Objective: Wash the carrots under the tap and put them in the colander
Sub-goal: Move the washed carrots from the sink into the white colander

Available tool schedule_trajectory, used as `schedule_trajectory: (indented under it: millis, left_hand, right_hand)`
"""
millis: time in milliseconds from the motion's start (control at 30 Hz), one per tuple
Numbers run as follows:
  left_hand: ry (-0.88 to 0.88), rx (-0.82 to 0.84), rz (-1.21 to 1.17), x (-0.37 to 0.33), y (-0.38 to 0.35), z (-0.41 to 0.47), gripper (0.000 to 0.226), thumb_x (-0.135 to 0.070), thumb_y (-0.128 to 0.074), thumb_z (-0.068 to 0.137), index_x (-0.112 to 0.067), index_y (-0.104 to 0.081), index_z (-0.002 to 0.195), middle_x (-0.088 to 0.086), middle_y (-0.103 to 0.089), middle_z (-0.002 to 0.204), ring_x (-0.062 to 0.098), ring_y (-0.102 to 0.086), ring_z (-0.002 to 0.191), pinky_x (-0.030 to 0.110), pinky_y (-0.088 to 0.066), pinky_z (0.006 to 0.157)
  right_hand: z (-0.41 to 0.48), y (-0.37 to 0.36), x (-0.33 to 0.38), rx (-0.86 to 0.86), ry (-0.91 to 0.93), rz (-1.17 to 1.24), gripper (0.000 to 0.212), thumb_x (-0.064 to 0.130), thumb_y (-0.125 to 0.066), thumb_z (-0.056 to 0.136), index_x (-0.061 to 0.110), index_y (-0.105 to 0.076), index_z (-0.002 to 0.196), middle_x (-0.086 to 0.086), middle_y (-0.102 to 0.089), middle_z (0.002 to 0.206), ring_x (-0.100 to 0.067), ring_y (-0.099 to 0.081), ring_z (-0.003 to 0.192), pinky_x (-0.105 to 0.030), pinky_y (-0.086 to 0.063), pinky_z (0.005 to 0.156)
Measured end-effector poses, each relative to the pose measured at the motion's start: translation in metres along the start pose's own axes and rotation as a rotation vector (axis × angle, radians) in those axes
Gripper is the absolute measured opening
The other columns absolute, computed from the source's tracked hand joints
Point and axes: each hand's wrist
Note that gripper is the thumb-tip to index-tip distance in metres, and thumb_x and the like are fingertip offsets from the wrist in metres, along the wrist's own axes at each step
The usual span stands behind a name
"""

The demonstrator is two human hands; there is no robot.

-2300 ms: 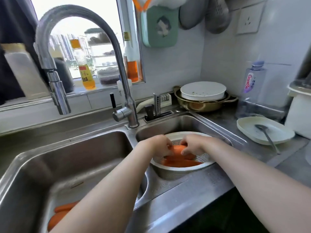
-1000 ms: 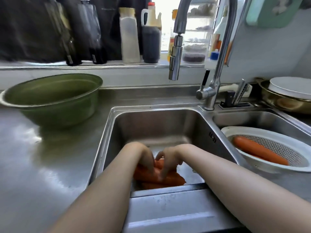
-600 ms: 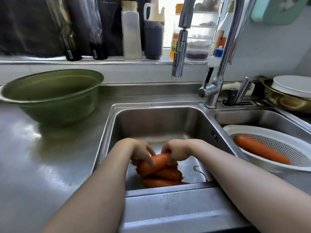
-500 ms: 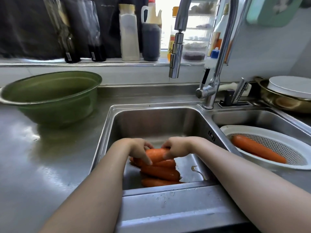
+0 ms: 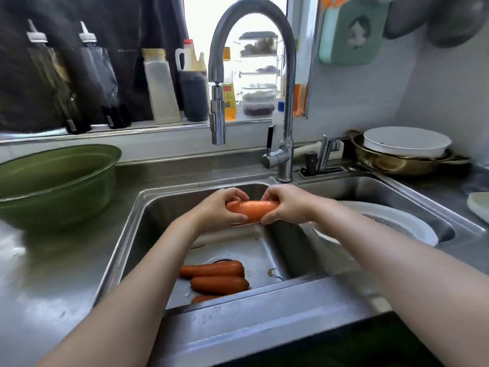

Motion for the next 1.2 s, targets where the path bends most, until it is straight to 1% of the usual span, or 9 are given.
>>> schedule_trajectory:
  millis: [167,367,467,567,733,833,933,1067,1200]
  left_hand:
    - [-0.156,-0.063,0.188,-0.072,-0.036,0.047,0.041,-0.024,-0.076,0.09,-0.03,-0.065,0.129,-0.002,-0.062,0.123,0.015,-0.058,0.106,0.023,-0.041,0.086]
    - [-0.227,0.081,0.393,-0.126,-0.107,0.099,0.044,-0.03,-0.068,0.094,-0.026,-0.064,0.137,0.005,-0.057,0.132,0.024,-0.057,0.119,0.032,-0.046,0.1]
    - [-0.21,0.173,0.455,-0.134,-0.136,0.113,0.047,-0.037,-0.067,0.095,-0.027,-0.062,0.14,0.005,-0.055,0.136,0.026,-0.055,0.125,0.033,-0.044,0.105]
    - [-0.148,0.324,0.512,-0.133,-0.156,0.119,0.043,-0.043,-0.064,0.097,-0.03,-0.063,0.138,0.002,-0.059,0.136,0.025,-0.058,0.121,0.032,-0.047,0.101]
    - [-0.095,0.479,0.539,-0.127,-0.164,0.123,0.033,-0.046,-0.061,0.099,-0.031,-0.068,0.128,-0.001,-0.067,0.127,0.021,-0.062,0.106,0.029,-0.048,0.092]
    - [-0.108,0.429,0.547,-0.121,-0.158,0.126,0.036,-0.05,-0.063,0.094,-0.034,-0.069,0.126,-0.003,-0.069,0.127,0.02,-0.062,0.111,0.031,-0.047,0.098]
    - [-0.189,0.245,0.548,-0.108,-0.145,0.124,0.04,-0.052,-0.065,0.089,-0.032,-0.071,0.123,-0.005,-0.069,0.126,0.02,-0.061,0.118,0.035,-0.047,0.103]
    - [-0.264,0.0,0.428,-0.082,-0.109,0.11,0.016,-0.029,-0.066,0.093,-0.024,-0.071,0.108,-0.007,-0.063,0.102,0.02,-0.06,0.103,0.032,-0.048,0.088]
    - [-0.166,-0.073,0.383,-0.044,-0.07,0.083,0.007,-0.024,-0.065,0.091,-0.028,-0.059,0.09,-0.008,-0.059,0.09,0.023,-0.061,0.093,0.031,-0.041,0.074]
  right_hand:
    - [-0.027,0.052,-0.057,-0.068,-0.127,-0.029,0.045,0.05,-0.082,0.08,0.031,-0.065,0.116,0.004,-0.065,0.109,-0.018,-0.063,0.101,-0.039,-0.053,0.095]
    - [-0.06,0.071,-0.137,-0.032,-0.311,-0.033,0.035,0.047,-0.075,0.09,0.026,-0.065,0.116,0.002,-0.068,0.105,-0.016,-0.064,0.095,-0.033,-0.049,0.08]
    - [-0.068,0.062,-0.167,0.01,-0.373,-0.057,0.033,0.049,-0.075,0.089,0.027,-0.064,0.111,0.004,-0.066,0.099,-0.018,-0.064,0.094,-0.034,-0.049,0.083]
    - [-0.069,0.046,-0.188,0.07,-0.402,-0.096,0.032,0.052,-0.077,0.085,0.032,-0.063,0.105,0.006,-0.066,0.101,-0.02,-0.064,0.097,-0.035,-0.049,0.086]
    - [-0.065,0.034,-0.189,0.156,-0.394,-0.162,0.042,0.049,-0.08,0.083,0.03,-0.067,0.118,0.003,-0.068,0.116,-0.02,-0.064,0.104,-0.039,-0.053,0.098]
    - [-0.058,0.034,-0.178,0.156,-0.38,-0.168,0.029,0.045,-0.077,0.084,0.032,-0.073,0.11,0.001,-0.072,0.111,-0.021,-0.067,0.101,-0.041,-0.056,0.097]
    - [-0.046,0.038,-0.155,0.035,-0.329,-0.06,0.024,0.041,-0.075,0.086,0.027,-0.077,0.105,0.001,-0.075,0.105,-0.02,-0.069,0.1,-0.037,-0.056,0.094]
    - [-0.026,0.04,-0.112,-0.039,-0.214,-0.001,0.012,0.031,-0.072,0.094,0.026,-0.078,0.103,0.004,-0.073,0.102,-0.016,-0.067,0.098,-0.03,-0.053,0.088]
    - [-0.004,0.023,-0.049,-0.057,-0.094,0.057,0.012,0.025,-0.069,0.094,0.025,-0.078,0.103,0.006,-0.074,0.098,-0.014,-0.068,0.095,-0.027,-0.053,0.083]
Point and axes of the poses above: each hand's wrist, its own z-axis towards the middle knuckle, its own y-axis out of the back of the hand, x = y × z
